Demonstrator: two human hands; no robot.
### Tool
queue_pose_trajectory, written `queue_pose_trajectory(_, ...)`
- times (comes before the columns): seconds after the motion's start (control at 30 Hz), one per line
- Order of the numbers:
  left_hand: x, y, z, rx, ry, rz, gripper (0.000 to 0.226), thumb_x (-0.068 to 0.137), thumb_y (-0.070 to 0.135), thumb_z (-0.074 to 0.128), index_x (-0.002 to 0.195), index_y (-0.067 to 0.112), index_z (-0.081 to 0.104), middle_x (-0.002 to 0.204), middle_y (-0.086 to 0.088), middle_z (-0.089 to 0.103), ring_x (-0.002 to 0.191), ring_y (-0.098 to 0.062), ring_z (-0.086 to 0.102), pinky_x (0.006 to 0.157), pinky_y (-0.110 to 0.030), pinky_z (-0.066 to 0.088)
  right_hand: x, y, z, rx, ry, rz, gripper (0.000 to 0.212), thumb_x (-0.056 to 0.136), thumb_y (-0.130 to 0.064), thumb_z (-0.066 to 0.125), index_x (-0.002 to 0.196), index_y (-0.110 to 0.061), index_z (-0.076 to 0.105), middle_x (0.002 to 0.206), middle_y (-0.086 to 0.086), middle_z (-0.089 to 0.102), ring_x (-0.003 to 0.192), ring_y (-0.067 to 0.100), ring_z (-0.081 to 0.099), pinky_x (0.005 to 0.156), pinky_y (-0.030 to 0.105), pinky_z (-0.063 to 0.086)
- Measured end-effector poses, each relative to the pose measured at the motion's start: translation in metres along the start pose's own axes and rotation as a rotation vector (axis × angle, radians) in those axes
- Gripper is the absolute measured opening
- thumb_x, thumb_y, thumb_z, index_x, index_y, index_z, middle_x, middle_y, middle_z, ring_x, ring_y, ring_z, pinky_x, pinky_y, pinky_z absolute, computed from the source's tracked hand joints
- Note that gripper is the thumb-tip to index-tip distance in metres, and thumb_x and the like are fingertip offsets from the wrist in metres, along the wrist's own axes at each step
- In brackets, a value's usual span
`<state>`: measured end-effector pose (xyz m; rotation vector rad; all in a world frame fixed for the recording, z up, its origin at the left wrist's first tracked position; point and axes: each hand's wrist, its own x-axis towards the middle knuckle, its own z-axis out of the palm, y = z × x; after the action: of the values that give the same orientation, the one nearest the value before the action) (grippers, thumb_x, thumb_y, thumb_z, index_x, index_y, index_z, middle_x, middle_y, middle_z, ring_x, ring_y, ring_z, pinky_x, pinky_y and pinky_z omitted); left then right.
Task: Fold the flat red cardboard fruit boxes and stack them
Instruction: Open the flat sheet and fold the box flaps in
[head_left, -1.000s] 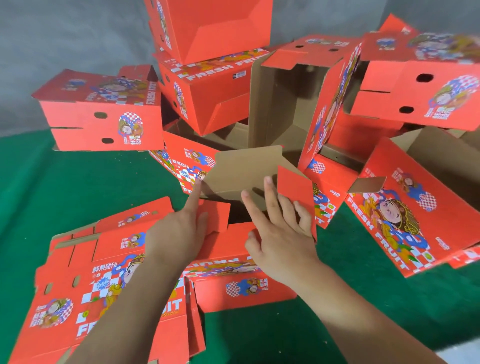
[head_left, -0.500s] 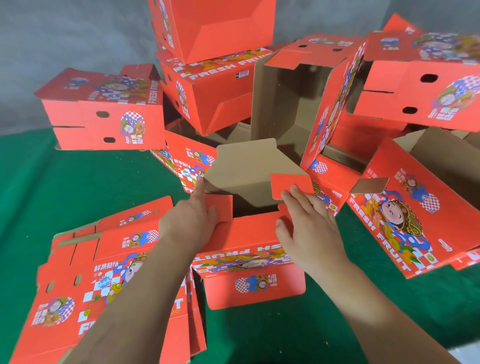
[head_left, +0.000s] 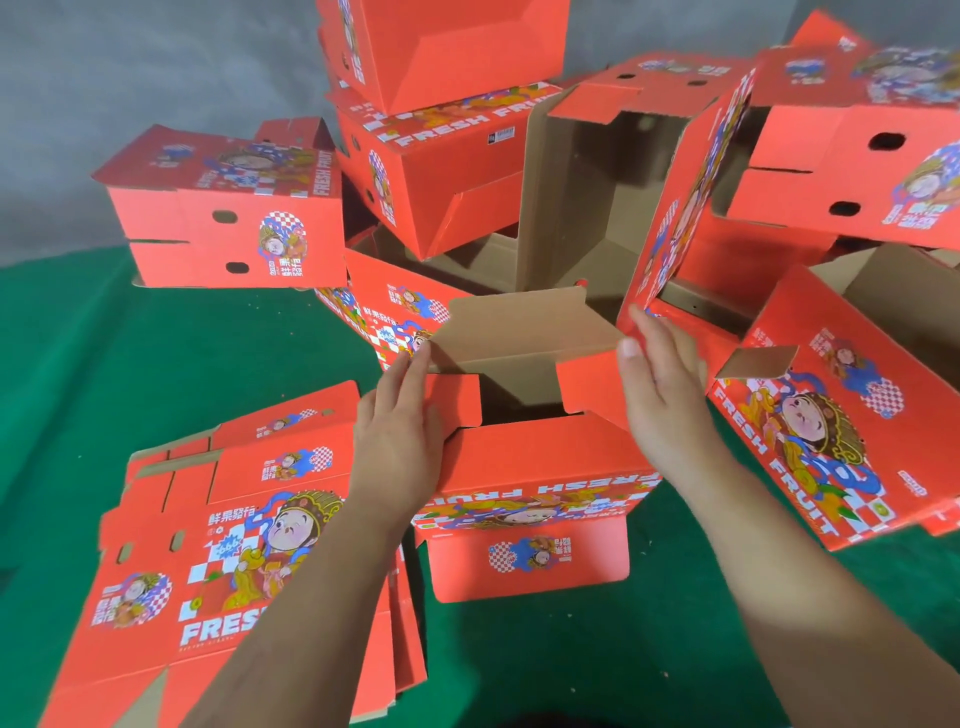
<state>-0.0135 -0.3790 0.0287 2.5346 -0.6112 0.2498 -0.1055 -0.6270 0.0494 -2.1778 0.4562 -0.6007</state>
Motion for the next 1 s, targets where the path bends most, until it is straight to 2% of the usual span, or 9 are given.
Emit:
queue_pose_trajectory(0.17, -0.013, 0.002, -0.004, -0.334, 0.149, -0.117, 0.038, 0.102, 0.045, 0.037, 0.129, 0.025, 0.055, 0.122, 0.015, 0.054, 0.116, -0.006, 0.044, 0.105, -0.04, 0.031, 0.008, 0.003, 0.006, 0.217, -0.155, 0.177, 0.06, 0.103, -0.066, 0.031, 0.086, -0.02, 0.067, 0.127, 0.0, 0.051, 0.114, -0.01, 0.05, 0.091, 0.003, 0.027)
queue_pose_trajectory(0.23, -0.016, 0.006, 0.0, -0.293, 0.129, -0.109, 0.051, 0.101, 0.061, 0.034, 0.131, 0.024, 0.055, 0.123, 0.014, 0.049, 0.125, -0.015, 0.043, 0.106, -0.035, 0.026, 0.007, 0.014, 0.01, -0.043, -0.182, 0.113, 0.045, 0.089, -0.065, 0.056, 0.1, -0.021, 0.059, 0.131, -0.003, 0.041, 0.125, 0.015, 0.045, 0.098, 0.025, 0.034)
queue_pose_trajectory(0.33, -0.018, 0.01, 0.01, -0.116, 0.037, -0.171, 0.093, 0.09, 0.066, 0.063, 0.162, 0.023, 0.023, 0.15, -0.008, 0.034, 0.137, -0.027, 0.034, 0.116, -0.04, 0.026, 0.009, 0.021, 0.009, -0.327, -0.348, 0.059, 0.087, 0.08, -0.059, 0.076, 0.148, -0.042, 0.026, 0.153, -0.015, 0.019, 0.14, 0.028, 0.029, 0.105, 0.048, 0.039)
queue_pose_trajectory(0.43, -0.02, 0.013, 0.02, -0.1, -0.058, -0.244, 0.109, 0.087, 0.056, 0.073, 0.164, 0.03, 0.0, 0.163, -0.009, 0.019, 0.144, -0.036, 0.033, 0.115, -0.047, 0.033, 0.015, 0.02, 0.012, -0.457, -0.374, 0.076, 0.1, 0.07, -0.068, 0.082, 0.147, -0.05, 0.021, 0.152, -0.012, 0.022, 0.136, 0.033, 0.039, 0.092, 0.047, 0.044)
queue_pose_trajectory(0.6, -0.025, 0.005, 0.022, -0.2, 0.027, -0.189, 0.095, 0.093, 0.042, 0.07, 0.165, 0.019, 0.011, 0.16, -0.007, 0.028, 0.144, -0.022, 0.032, 0.117, -0.036, 0.029, 0.009, 0.015, 0.021, -0.638, -0.28, 0.068, 0.096, 0.065, -0.078, 0.077, 0.141, -0.042, 0.03, 0.137, -0.006, 0.032, 0.12, 0.034, 0.049, 0.078, 0.044, 0.046)
queue_pose_trajectory(0.7, -0.037, 0.004, 0.023, -0.484, 0.067, -0.227, 0.083, 0.097, 0.044, 0.06, 0.164, 0.017, 0.019, 0.155, 0.011, 0.031, 0.144, 0.001, 0.026, 0.119, -0.024, 0.019, -0.003, 0.021, 0.008, -0.393, -0.267, 0.117, 0.085, 0.074, -0.09, 0.053, 0.146, -0.051, 0.028, 0.15, -0.014, 0.022, 0.135, 0.03, 0.044, 0.098, 0.046, 0.044)
queue_pose_trajectory(0.83, -0.066, 0.003, 0.025, -0.9, 0.018, -0.418, 0.073, 0.097, 0.06, 0.047, 0.16, 0.029, 0.026, 0.161, 0.016, 0.033, 0.149, 0.005, 0.028, 0.124, -0.027, 0.022, -0.029, 0.024, -0.006, 0.183, -0.117, 0.596, 0.094, 0.073, -0.094, 0.041, 0.154, -0.049, 0.029, 0.165, -0.004, 0.025, 0.147, 0.022, 0.038, 0.116, 0.045, 0.03)
queue_pose_trajectory(0.9, -0.082, 0.004, 0.021, -1.112, -0.148, -0.685, 0.081, 0.089, 0.084, 0.042, 0.155, 0.038, 0.039, 0.157, 0.009, 0.049, 0.141, -0.006, 0.048, 0.118, -0.038, 0.038, -0.046, 0.026, -0.019, 0.428, -0.198, 0.892, 0.09, 0.069, -0.098, 0.045, 0.138, -0.041, 0.056, 0.142, -0.002, 0.06, 0.128, 0.022, 0.06, 0.109, 0.045, 0.043)
queue_pose_trajectory(1.0, -0.095, 0.004, 0.008, -1.282, -0.372, -0.914, 0.089, 0.075, 0.099, 0.029, 0.128, 0.04, 0.069, 0.124, 0.002, 0.075, 0.111, -0.019, 0.073, 0.097, -0.043, 0.056, -0.071, 0.025, -0.031, 0.515, -0.163, 0.926, 0.062, 0.067, -0.1, 0.047, 0.09, -0.048, 0.073, 0.097, -0.013, 0.076, 0.086, 0.011, 0.073, 0.089, 0.037, 0.05)
